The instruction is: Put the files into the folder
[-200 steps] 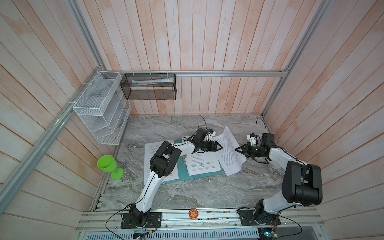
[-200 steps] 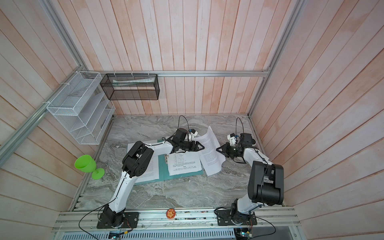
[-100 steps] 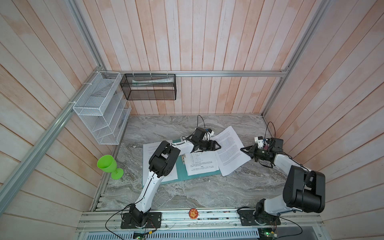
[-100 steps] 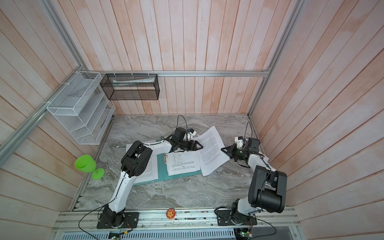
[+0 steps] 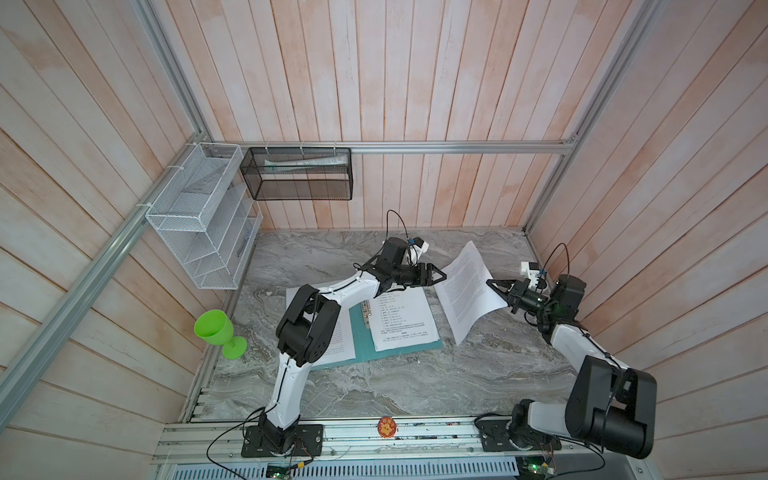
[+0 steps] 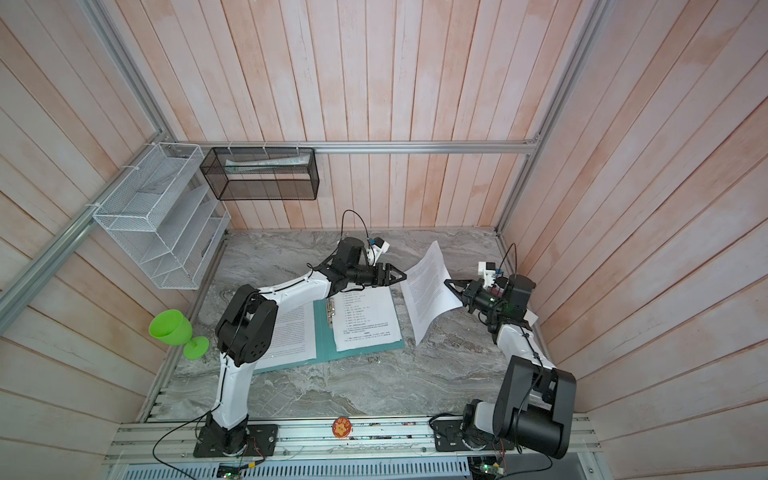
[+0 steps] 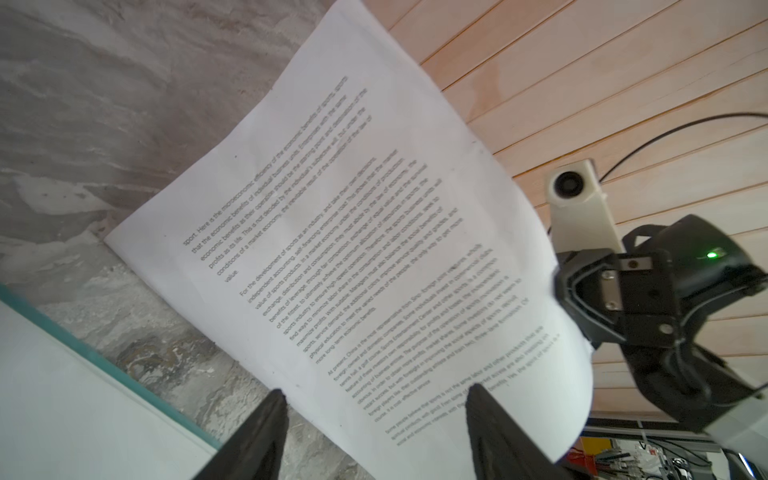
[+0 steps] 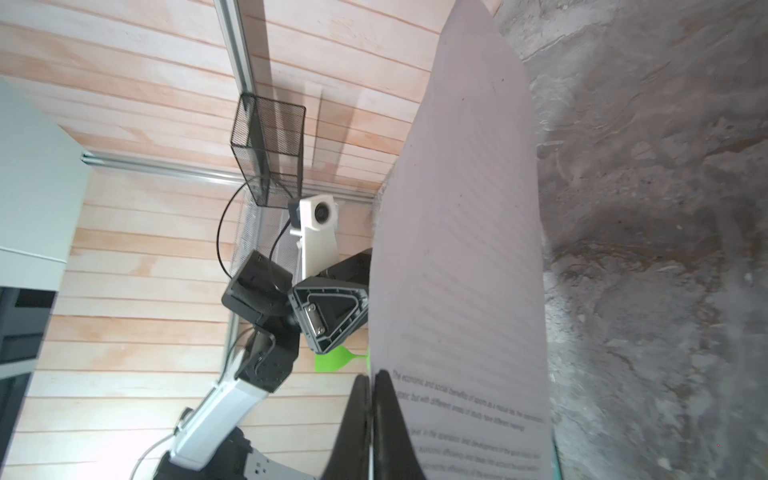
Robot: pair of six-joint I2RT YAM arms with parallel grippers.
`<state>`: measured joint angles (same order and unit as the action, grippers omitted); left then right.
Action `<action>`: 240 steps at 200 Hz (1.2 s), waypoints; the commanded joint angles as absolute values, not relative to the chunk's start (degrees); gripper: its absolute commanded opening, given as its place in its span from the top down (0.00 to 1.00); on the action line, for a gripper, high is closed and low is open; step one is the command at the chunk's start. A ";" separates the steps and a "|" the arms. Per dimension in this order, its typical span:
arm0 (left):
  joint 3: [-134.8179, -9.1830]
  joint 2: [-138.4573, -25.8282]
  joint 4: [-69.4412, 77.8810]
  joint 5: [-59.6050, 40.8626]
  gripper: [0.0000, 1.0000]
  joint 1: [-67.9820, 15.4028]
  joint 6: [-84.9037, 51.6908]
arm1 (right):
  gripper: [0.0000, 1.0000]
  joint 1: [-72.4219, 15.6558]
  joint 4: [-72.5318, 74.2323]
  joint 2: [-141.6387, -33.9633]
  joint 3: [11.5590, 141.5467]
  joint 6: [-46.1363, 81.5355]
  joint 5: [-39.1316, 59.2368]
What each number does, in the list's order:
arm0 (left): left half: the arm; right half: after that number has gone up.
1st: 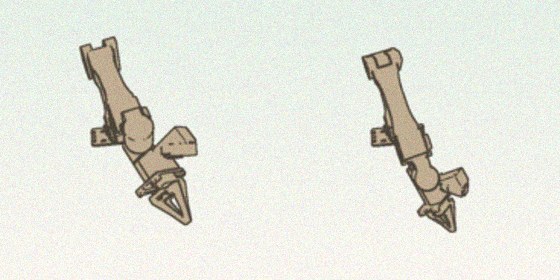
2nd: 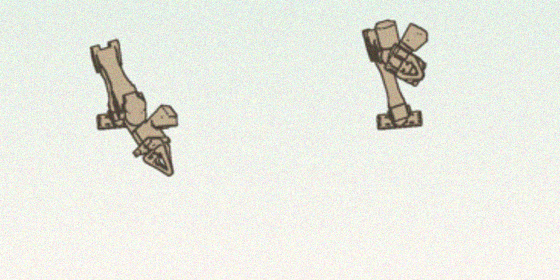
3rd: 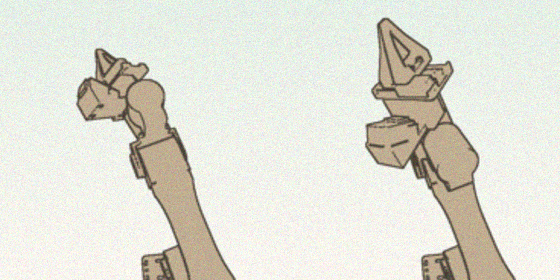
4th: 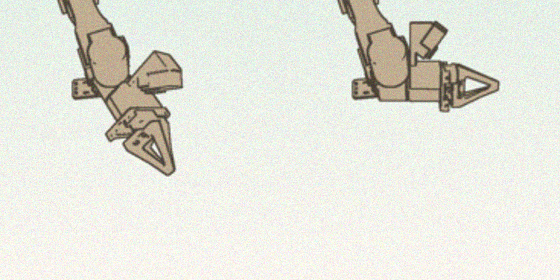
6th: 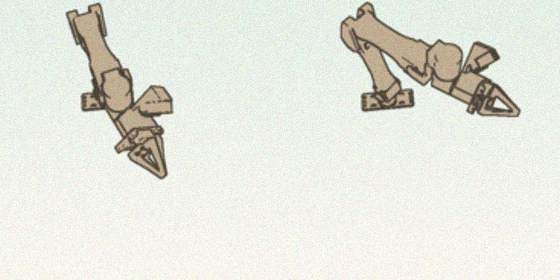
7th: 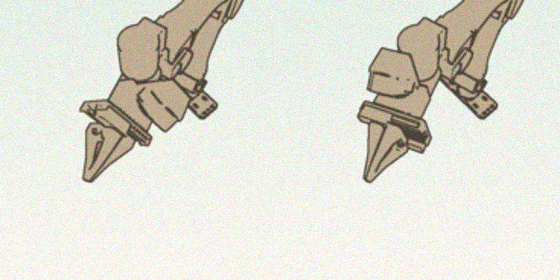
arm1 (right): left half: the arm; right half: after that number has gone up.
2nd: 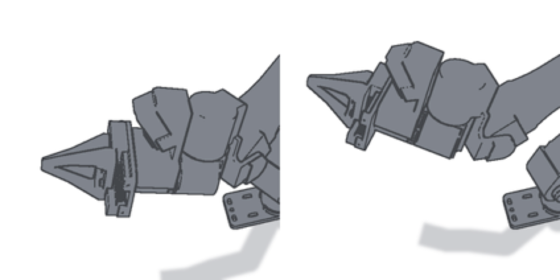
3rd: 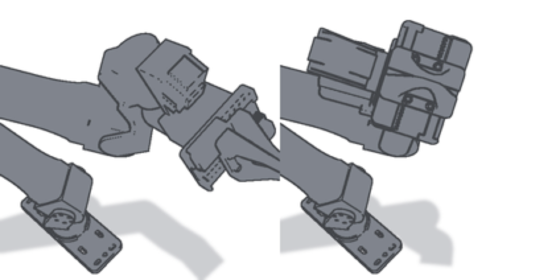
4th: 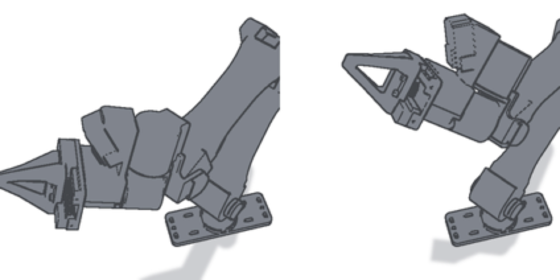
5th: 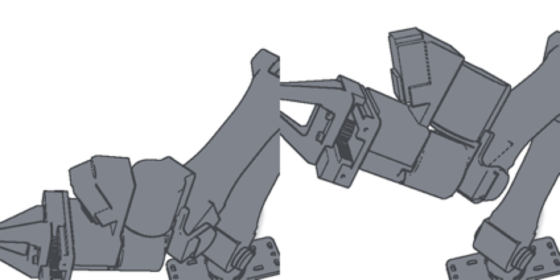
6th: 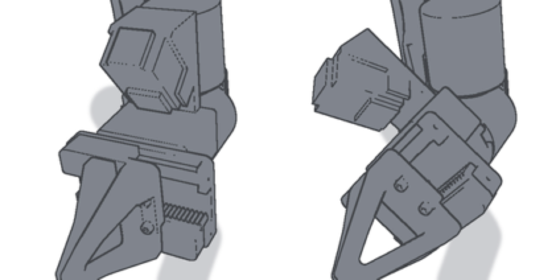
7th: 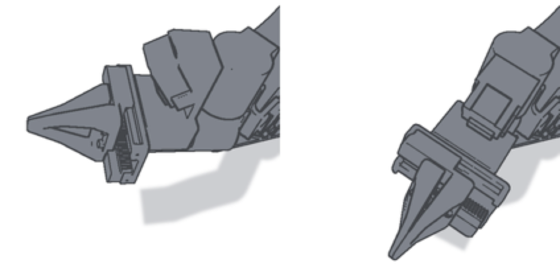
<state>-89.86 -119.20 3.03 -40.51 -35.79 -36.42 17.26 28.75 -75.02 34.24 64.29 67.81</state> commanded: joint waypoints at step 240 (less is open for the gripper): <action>-42.20 -71.59 0.09 -33.69 0.27 -13.12 -34.15 | 1.00 -16.69 51.26 -82.42 25.61 66.90 23.96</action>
<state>-43.66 -70.83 -0.47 -33.78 -13.39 -35.27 -15.44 53.32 -80.60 27.31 73.49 26.85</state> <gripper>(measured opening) 0.727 0.047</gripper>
